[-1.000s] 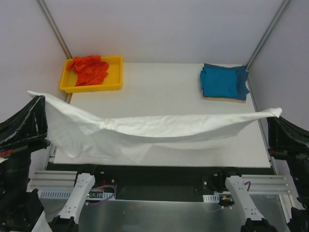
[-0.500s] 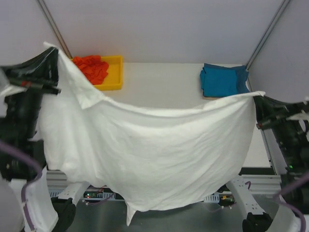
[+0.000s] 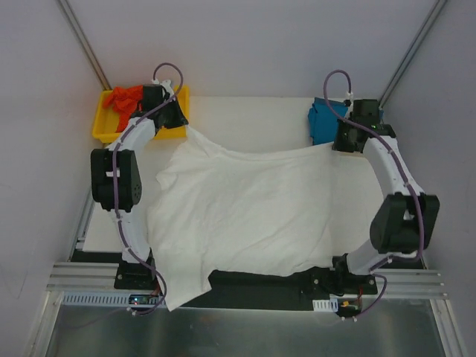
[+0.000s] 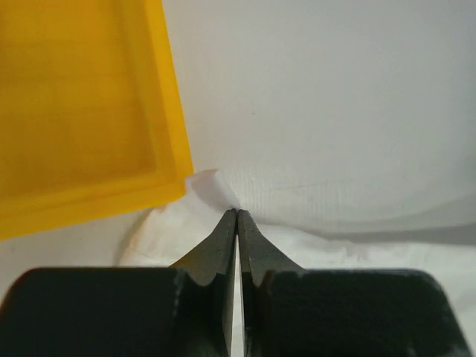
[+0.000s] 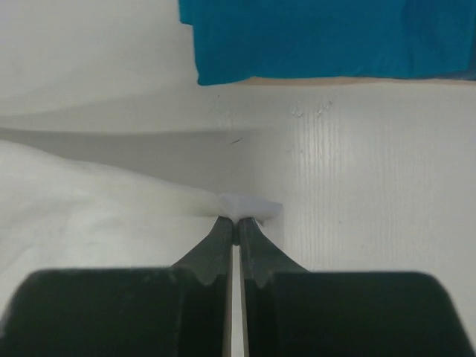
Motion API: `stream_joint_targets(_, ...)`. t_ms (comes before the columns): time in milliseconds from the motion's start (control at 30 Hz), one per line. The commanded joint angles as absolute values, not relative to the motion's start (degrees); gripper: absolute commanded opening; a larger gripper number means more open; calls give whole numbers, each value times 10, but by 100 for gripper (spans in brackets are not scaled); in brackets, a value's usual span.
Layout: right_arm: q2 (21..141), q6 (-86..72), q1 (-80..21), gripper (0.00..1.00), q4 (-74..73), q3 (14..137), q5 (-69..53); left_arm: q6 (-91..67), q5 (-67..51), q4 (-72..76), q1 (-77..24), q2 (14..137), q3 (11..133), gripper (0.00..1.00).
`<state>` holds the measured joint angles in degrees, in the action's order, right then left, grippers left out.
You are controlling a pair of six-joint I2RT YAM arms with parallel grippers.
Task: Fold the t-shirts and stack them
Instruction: Flatten the tshirt out, then fold the tshirt
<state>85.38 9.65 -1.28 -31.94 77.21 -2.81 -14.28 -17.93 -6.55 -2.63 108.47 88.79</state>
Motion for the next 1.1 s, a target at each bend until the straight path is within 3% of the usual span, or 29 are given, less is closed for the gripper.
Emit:
stream_joint_targets(0,998,91,-2,1,-305,855,-15,-190,-227,-34,-44,1162,967,0)
stream_joint_targets(167,1112,85,15,1,-321,922,-21,-176,-194,-33,-61,1198,989,0)
stream_joint_targets(333,1132,87,15,2,-323,948,-18,-181,-187,-34,-61,1198,971,0)
stream_joint_targets(700,1014,76,15,2,-319,834,-4,-189,-106,-33,-89,1020,794,0)
stream_joint_targets(1067,918,65,15,2,-338,754,29,-268,-99,-50,-105,812,602,0)
